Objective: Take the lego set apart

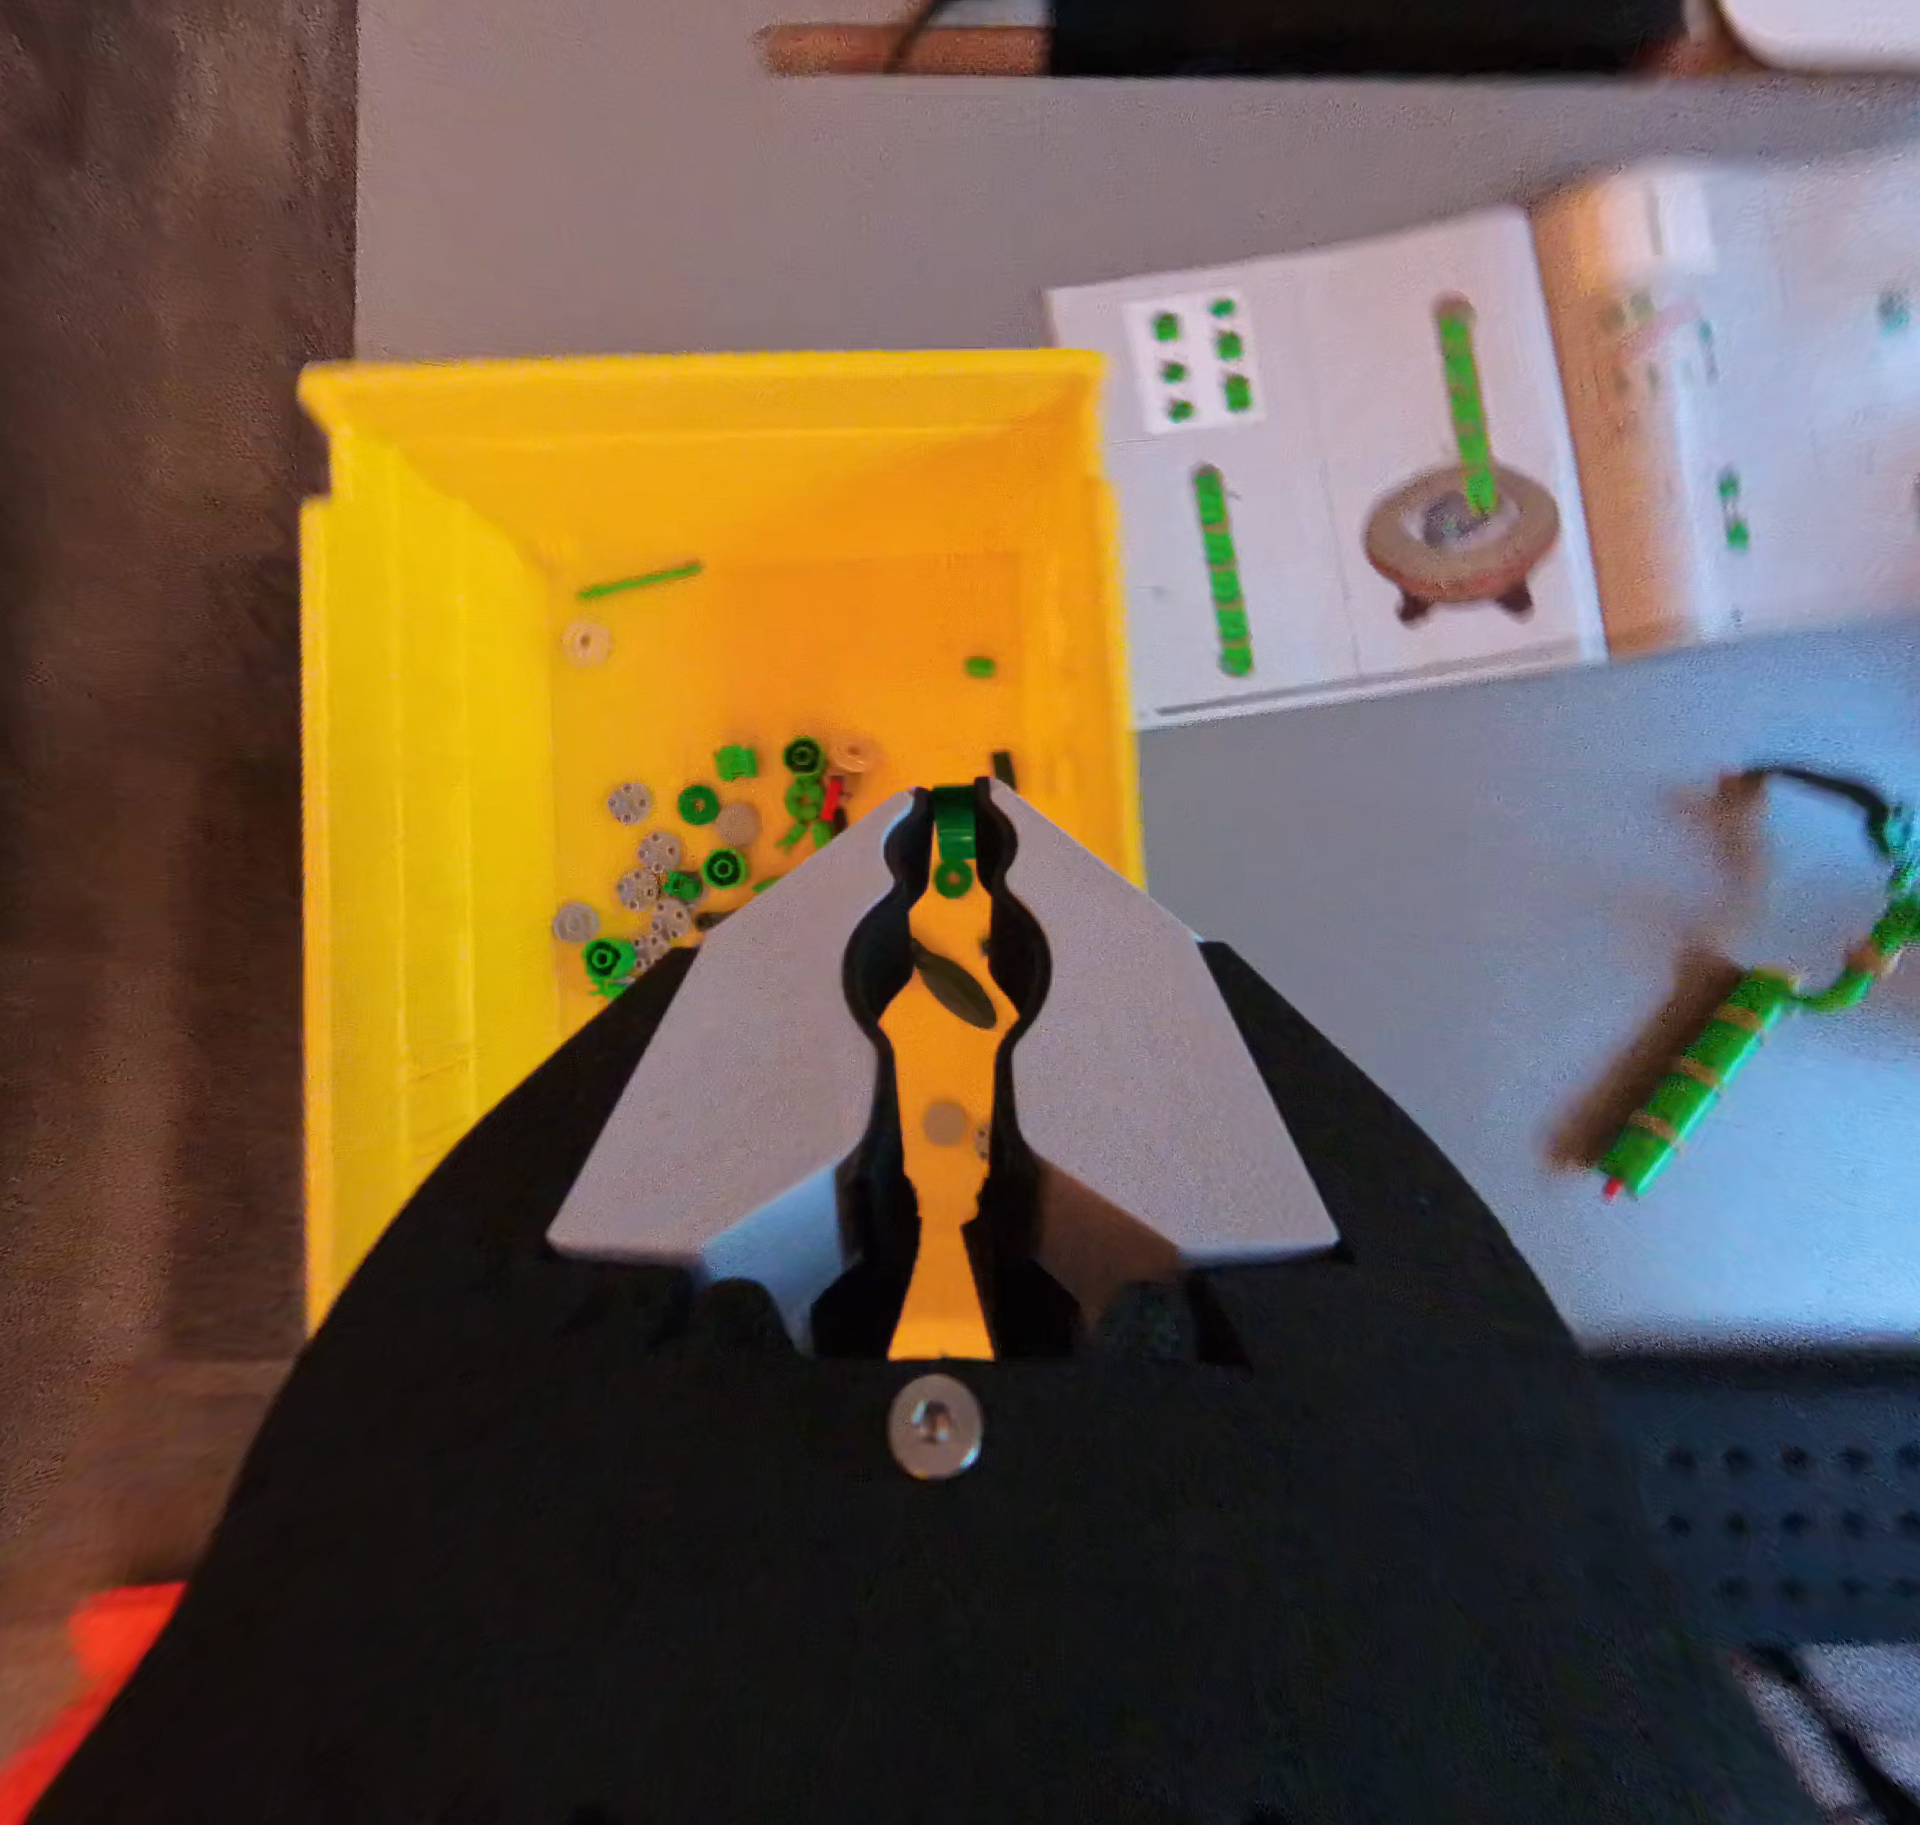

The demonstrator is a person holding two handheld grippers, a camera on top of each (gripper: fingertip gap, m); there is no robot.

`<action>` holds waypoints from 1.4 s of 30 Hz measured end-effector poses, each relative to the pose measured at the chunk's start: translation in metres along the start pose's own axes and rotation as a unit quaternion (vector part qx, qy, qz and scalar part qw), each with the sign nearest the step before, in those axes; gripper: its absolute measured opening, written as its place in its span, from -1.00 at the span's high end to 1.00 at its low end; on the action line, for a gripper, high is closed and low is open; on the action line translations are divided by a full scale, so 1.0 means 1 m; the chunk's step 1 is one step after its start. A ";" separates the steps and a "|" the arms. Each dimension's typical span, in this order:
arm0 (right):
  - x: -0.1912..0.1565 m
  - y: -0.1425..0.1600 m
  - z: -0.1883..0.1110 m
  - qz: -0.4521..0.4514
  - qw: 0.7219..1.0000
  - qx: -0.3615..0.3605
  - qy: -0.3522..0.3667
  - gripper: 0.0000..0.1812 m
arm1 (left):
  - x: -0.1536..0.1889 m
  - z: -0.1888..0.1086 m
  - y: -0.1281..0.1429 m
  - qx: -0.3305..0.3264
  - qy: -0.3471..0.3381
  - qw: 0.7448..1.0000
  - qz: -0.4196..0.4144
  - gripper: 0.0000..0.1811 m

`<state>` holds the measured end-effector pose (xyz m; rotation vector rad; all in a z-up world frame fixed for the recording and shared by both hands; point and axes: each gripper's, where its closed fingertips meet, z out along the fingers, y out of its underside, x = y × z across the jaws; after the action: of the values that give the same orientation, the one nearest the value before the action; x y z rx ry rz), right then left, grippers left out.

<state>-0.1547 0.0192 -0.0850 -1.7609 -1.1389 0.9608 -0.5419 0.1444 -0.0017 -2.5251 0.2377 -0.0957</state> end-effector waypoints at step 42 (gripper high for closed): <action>-0.042 -0.087 -0.058 -0.221 0.930 0.293 0.010 0.93 | 0.436 -0.056 0.056 0.004 0.769 0.616 0.173 0.94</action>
<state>-0.1435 -0.0098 0.0226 -0.9784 -1.0335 0.8792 -0.1295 -0.0158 0.0191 -1.5761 1.3042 -2.0451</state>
